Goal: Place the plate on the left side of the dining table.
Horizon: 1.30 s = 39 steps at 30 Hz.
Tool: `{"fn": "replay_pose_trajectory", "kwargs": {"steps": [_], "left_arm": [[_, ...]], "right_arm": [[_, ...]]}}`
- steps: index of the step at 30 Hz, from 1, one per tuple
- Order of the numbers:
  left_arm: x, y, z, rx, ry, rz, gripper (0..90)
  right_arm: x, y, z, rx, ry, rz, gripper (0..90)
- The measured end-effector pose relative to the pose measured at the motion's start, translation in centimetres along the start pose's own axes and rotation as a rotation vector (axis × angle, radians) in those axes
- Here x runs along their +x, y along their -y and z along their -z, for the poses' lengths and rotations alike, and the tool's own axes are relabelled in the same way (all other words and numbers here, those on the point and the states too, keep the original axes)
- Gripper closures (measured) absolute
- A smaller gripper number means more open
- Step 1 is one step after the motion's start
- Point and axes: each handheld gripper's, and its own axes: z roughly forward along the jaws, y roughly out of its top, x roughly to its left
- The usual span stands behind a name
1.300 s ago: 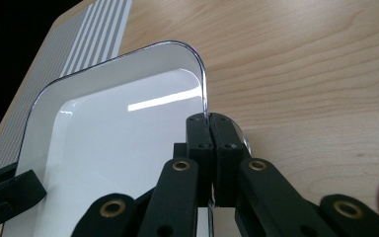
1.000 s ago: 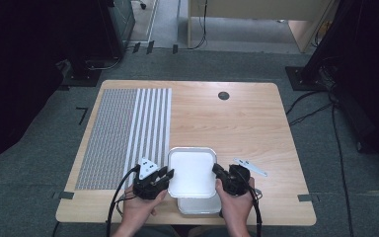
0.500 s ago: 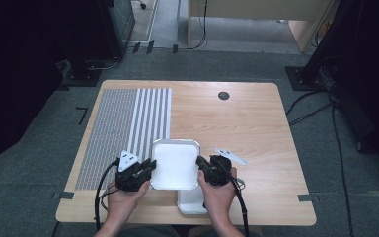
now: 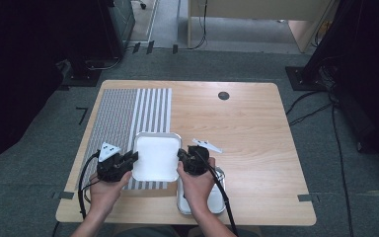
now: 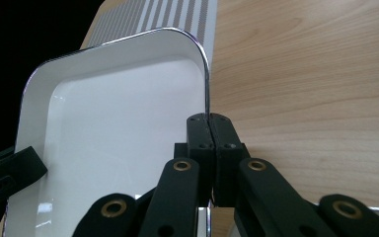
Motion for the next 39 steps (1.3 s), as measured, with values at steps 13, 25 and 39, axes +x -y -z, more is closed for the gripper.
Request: {"fn": "replay_pose_trajectory", "kwargs": {"steps": [13,25,39], "left_arm": [[4.3,-0.7,-0.9,-0.025,-0.079,0.067,80.7],[7.9,-1.0,-2.9,0.002,-0.112,0.130,81.1],[11.6,-1.8,-6.2,0.068,-0.149,0.207,81.9]], "right_arm": [[3.3,-0.7,-4.1,0.040,0.003,-0.016,89.7],[5.0,-1.2,-8.1,0.080,0.014,-0.019,89.5],[6.3,-2.6,-12.7,0.139,0.062,-0.005,89.1]]}}
